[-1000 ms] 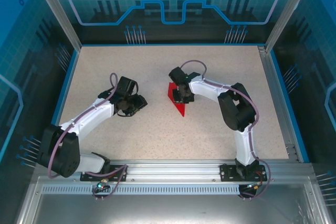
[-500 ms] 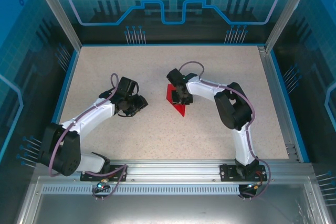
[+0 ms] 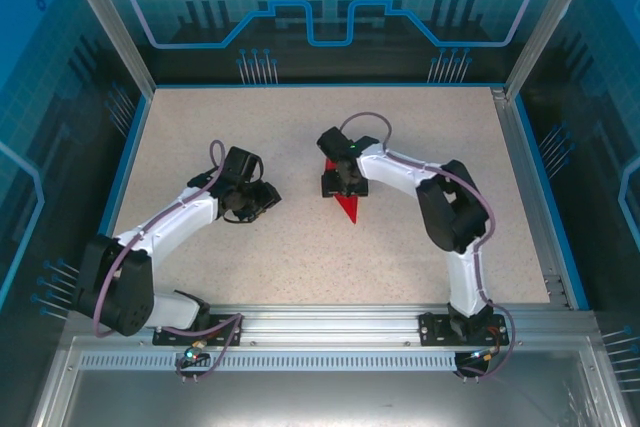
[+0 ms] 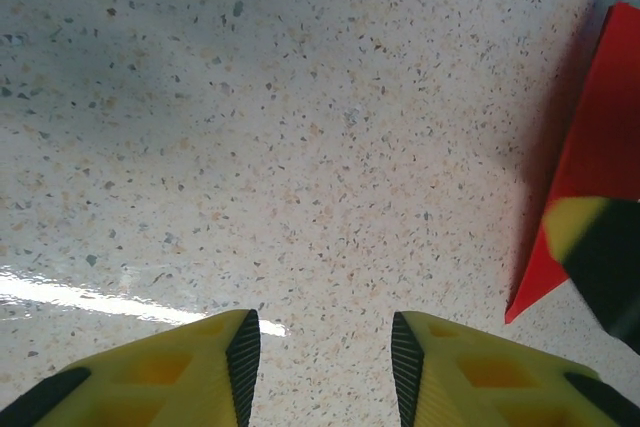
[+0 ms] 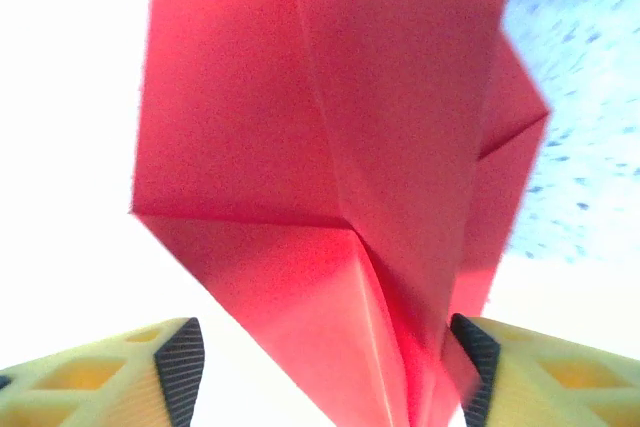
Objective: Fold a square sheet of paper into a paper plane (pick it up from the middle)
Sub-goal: Move a paper plane to the center of the table.
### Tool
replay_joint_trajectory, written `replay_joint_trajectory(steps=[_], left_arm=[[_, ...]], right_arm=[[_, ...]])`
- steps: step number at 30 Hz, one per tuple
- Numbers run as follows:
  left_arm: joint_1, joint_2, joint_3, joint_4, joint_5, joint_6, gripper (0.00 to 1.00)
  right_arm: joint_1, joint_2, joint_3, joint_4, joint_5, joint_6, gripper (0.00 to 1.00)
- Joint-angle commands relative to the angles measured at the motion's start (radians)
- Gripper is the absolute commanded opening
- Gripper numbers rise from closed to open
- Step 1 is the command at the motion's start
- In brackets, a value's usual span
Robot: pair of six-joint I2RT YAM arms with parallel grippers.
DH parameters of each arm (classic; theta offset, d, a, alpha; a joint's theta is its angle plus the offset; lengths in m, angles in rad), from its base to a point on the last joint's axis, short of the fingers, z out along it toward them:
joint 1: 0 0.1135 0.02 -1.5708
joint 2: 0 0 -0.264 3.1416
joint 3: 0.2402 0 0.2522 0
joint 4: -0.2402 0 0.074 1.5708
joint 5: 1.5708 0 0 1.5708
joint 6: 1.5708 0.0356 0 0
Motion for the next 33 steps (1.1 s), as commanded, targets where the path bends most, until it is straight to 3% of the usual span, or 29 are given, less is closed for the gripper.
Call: replay_joint_trajectory(steps=[1, 5, 7, 9, 13, 14, 15, 17, 18, 21, 23, 27, 33], left_arm=[[0.029, -0.028, 0.007, -0.052, -0.03, 0.043, 0.43], [0.059, -0.035, 0.042, -0.094, -0.095, 0.098, 0.45], [0.076, -0.046, 0.049, -0.095, -0.15, 0.133, 0.5], [0.106, -0.05, 0.058, -0.095, -0.217, 0.165, 0.55], [0.177, -0.047, 0.091, -0.112, -0.343, 0.206, 0.61], [0.204, -0.052, 0.096, -0.109, -0.342, 0.21, 0.61], [0.226, -0.061, 0.097, -0.103, -0.332, 0.21, 0.61], [0.25, -0.086, 0.089, -0.089, -0.317, 0.206, 0.68], [0.254, -0.096, 0.079, -0.075, -0.307, 0.203, 0.68], [0.255, -0.105, 0.049, -0.042, -0.244, 0.192, 0.68], [0.256, -0.103, 0.037, -0.03, -0.176, 0.187, 0.68], [0.256, -0.106, -0.006, 0.016, -0.035, 0.174, 0.69], [0.255, -0.099, -0.017, 0.01, 0.074, 0.188, 0.69]], right_arm=[[-0.003, -0.203, -0.053, 0.021, 0.048, -0.038, 0.73], [-0.053, -0.429, -0.175, 0.042, 0.179, -0.049, 0.79], [-0.094, -0.548, -0.259, 0.073, 0.271, -0.065, 0.83], [-0.152, -0.665, -0.35, 0.099, 0.369, -0.069, 0.91], [-0.293, -0.797, -0.509, 0.214, 0.473, -0.133, 0.92], [-0.333, -0.814, -0.53, 0.224, 0.432, -0.169, 0.91], [-0.381, -0.826, -0.53, 0.22, 0.307, -0.204, 0.91], [-0.469, -0.833, -0.553, 0.282, -0.055, -0.236, 0.88], [-0.485, -0.82, -0.575, 0.339, -0.2, -0.227, 0.83], [-0.432, -0.695, -0.561, 0.401, -0.413, -0.216, 0.75], [-0.352, -0.59, -0.497, 0.384, -0.441, -0.217, 0.74], [-0.219, -0.345, -0.351, 0.321, -0.346, -0.202, 0.69], [-0.181, -0.126, -0.202, 0.251, -0.287, -0.167, 0.64]])
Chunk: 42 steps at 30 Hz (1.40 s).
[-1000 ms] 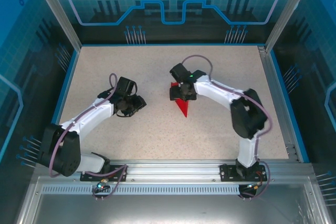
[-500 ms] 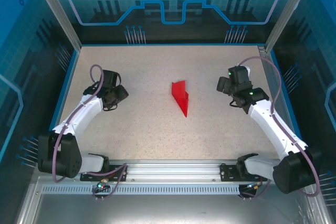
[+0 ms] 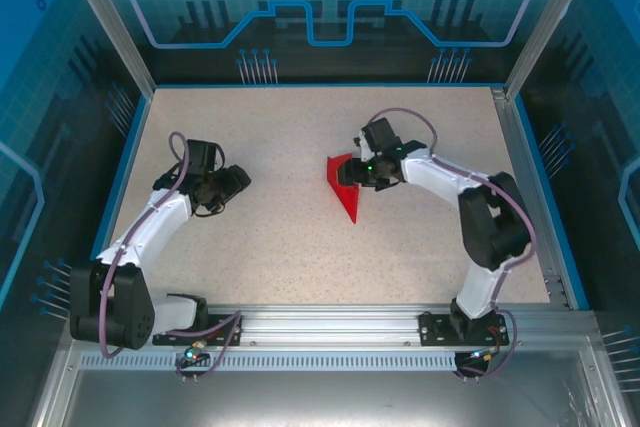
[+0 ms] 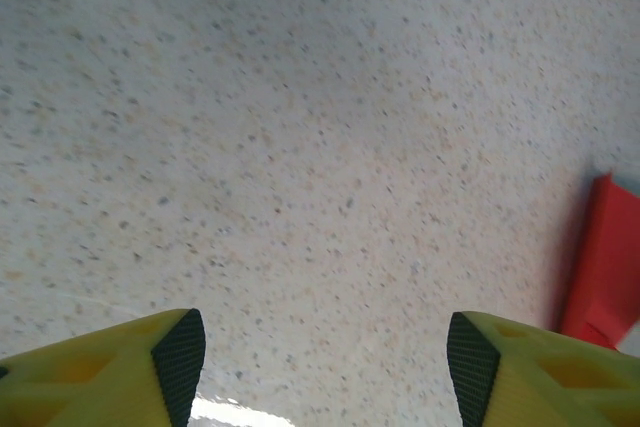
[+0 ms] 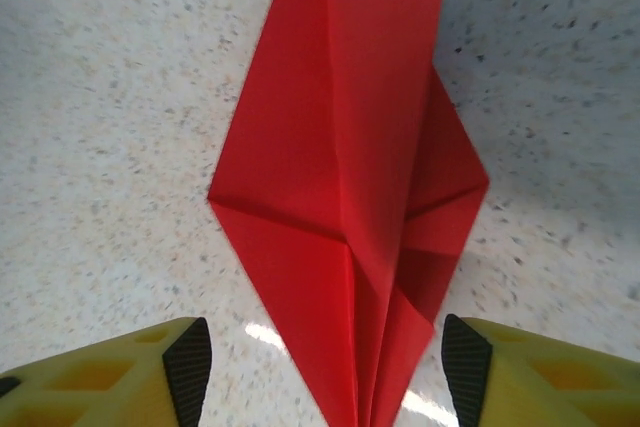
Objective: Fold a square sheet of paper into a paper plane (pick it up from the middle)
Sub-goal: Move a paper plane to the center of the table.
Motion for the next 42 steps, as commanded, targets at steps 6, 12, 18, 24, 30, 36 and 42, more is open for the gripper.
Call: replay_joint_trajectory(steps=[6, 12, 18, 24, 30, 36, 42], left_arm=[[0.003, 0.013, -0.025, 0.007, 0.117, 0.016, 0.7], [0.002, 0.05, -0.018, 0.004, 0.137, 0.019, 0.7], [0.003, 0.067, -0.015, 0.003, 0.138, 0.019, 0.7], [0.003, 0.08, -0.015, 0.0, 0.139, 0.019, 0.7], [0.002, 0.078, -0.017, -0.01, 0.134, 0.022, 0.7], [0.003, 0.075, -0.03, -0.015, 0.128, 0.019, 0.7], [0.003, 0.077, -0.032, -0.02, 0.124, 0.013, 0.7]], right_arm=[[0.019, 0.136, 0.119, -0.079, 0.011, 0.001, 0.6], [0.033, 0.18, 0.129, -0.086, 0.003, 0.003, 0.58], [0.061, 0.206, 0.152, -0.113, 0.012, -0.003, 0.55], [0.109, 0.249, 0.236, -0.233, 0.154, 0.004, 0.36], [0.154, 0.304, 0.328, -0.346, 0.311, 0.019, 0.2], [0.161, 0.263, 0.321, -0.33, 0.374, 0.063, 0.1], [0.15, 0.261, 0.323, -0.315, 0.398, 0.129, 0.08]])
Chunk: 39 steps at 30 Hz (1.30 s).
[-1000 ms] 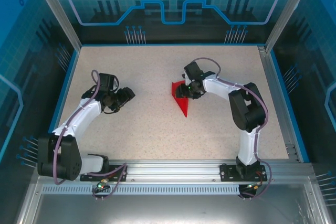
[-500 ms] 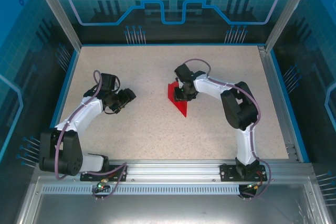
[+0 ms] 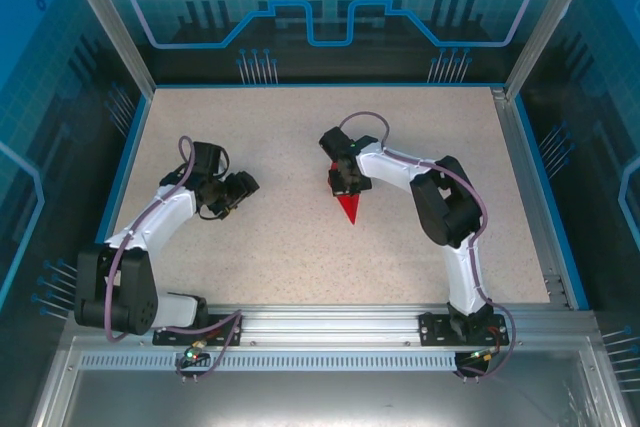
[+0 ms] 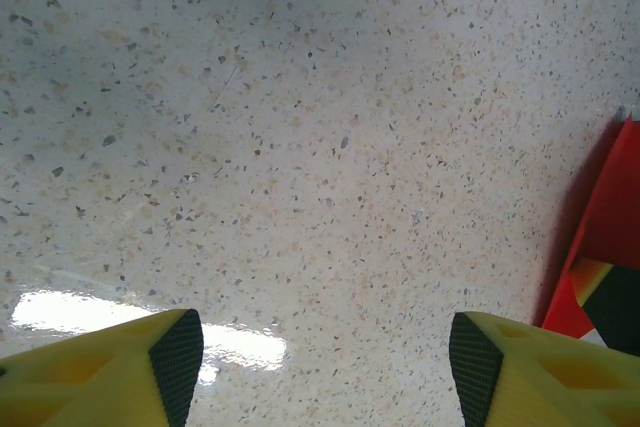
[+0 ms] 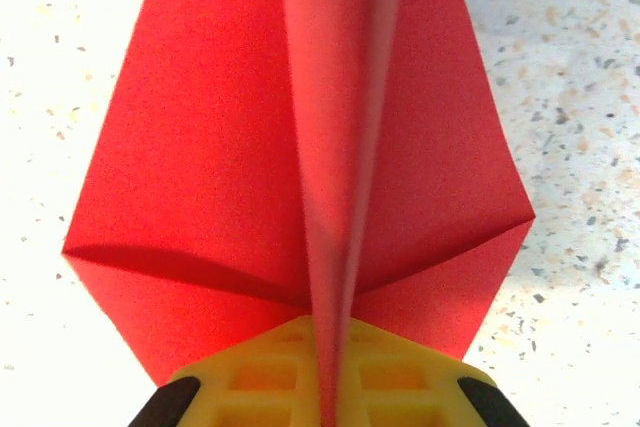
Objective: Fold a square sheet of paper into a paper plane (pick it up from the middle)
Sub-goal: Move a paper plane to the center of the table, then reset both arms
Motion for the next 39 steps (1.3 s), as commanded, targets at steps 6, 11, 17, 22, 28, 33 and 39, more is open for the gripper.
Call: replay_joint_trajectory(steps=[6, 11, 17, 22, 28, 33, 39], left_arm=[[0.003, 0.015, -0.016, -0.025, 0.013, 0.006, 0.7], [0.003, 0.017, -0.021, -0.025, 0.009, 0.006, 0.7], [0.004, 0.023, -0.017, -0.025, 0.01, 0.007, 0.7], [0.002, 0.034, -0.011, -0.025, 0.015, 0.011, 0.7], [0.003, 0.019, -0.011, -0.028, 0.009, 0.014, 0.7], [0.003, -0.016, -0.009, -0.031, -0.019, 0.031, 0.7], [0.002, -0.066, 0.008, -0.042, -0.109, 0.059, 0.71]], right_arm=[[-0.005, 0.072, 0.086, -0.076, 0.047, 0.094, 0.11], [0.004, 0.141, 0.107, -0.099, 0.019, 0.093, 0.23], [0.009, 0.18, 0.105, -0.115, 0.016, 0.102, 0.37], [0.009, 0.181, 0.117, -0.128, 0.011, 0.096, 0.5], [0.011, 0.118, 0.139, -0.136, 0.027, 0.069, 0.6], [0.009, -0.026, 0.134, -0.111, 0.05, 0.017, 0.75], [-0.005, -0.326, -0.013, -0.017, 0.133, -0.026, 0.99]])
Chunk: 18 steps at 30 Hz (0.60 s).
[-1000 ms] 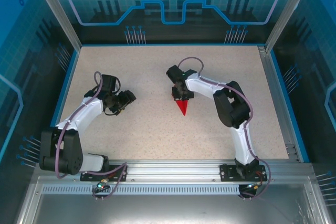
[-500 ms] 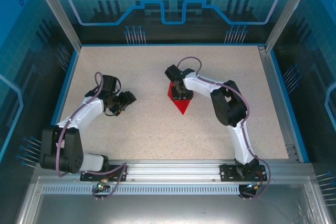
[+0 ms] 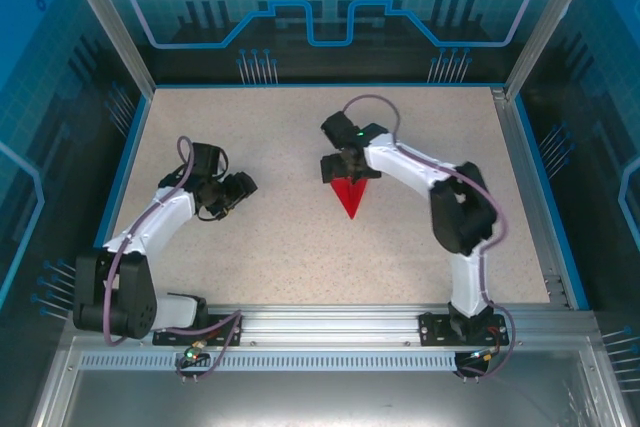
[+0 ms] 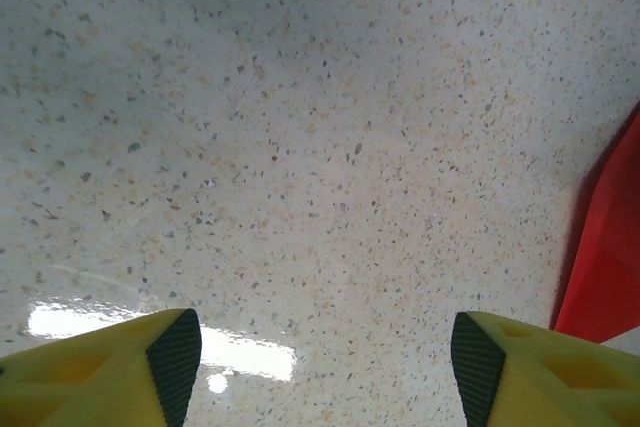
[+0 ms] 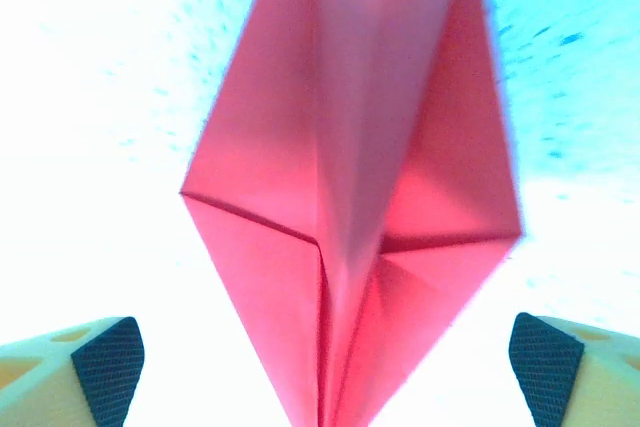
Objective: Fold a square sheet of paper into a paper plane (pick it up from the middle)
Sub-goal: Reset both arms
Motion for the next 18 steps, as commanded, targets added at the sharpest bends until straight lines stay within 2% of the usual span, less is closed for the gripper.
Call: replay_joint_trajectory(steps=[1, 4, 6, 8, 10, 12, 14, 16, 18], left_arm=[[0.003, -0.047, 0.017, -0.033, -0.09, 0.044, 0.71], [0.005, -0.073, 0.031, -0.04, -0.199, 0.073, 0.74], [0.007, -0.085, 0.036, -0.033, -0.299, 0.102, 0.78], [0.017, -0.092, 0.03, 0.001, -0.419, 0.14, 0.85], [0.042, -0.096, 0.021, 0.036, -0.474, 0.144, 0.92], [0.052, -0.098, -0.008, 0.124, -0.574, 0.132, 0.97], [0.052, -0.09, -0.059, 0.288, -0.659, 0.18, 0.99], [0.052, -0.062, -0.083, 0.418, -0.701, 0.281, 0.99], [0.052, -0.011, -0.073, 0.493, -0.732, 0.373, 0.99]], right_arm=[[-0.014, -0.218, -0.093, 0.059, 0.103, -0.028, 0.99], [-0.052, -0.404, -0.24, 0.125, 0.253, -0.033, 0.99], [-0.084, -0.542, -0.387, 0.252, 0.367, -0.071, 0.99], [-0.161, -0.657, -0.551, 0.434, 0.381, -0.172, 0.99], [-0.262, -0.708, -0.67, 0.549, 0.324, -0.277, 0.99], [-0.357, -0.684, -0.713, 0.585, 0.239, -0.344, 0.99], [-0.437, -0.604, -0.76, 0.616, 0.213, -0.354, 0.99], [-0.471, -0.538, -0.759, 0.647, 0.201, -0.378, 0.99], [-0.479, -0.49, -0.822, 0.804, 0.161, -0.428, 0.99]])
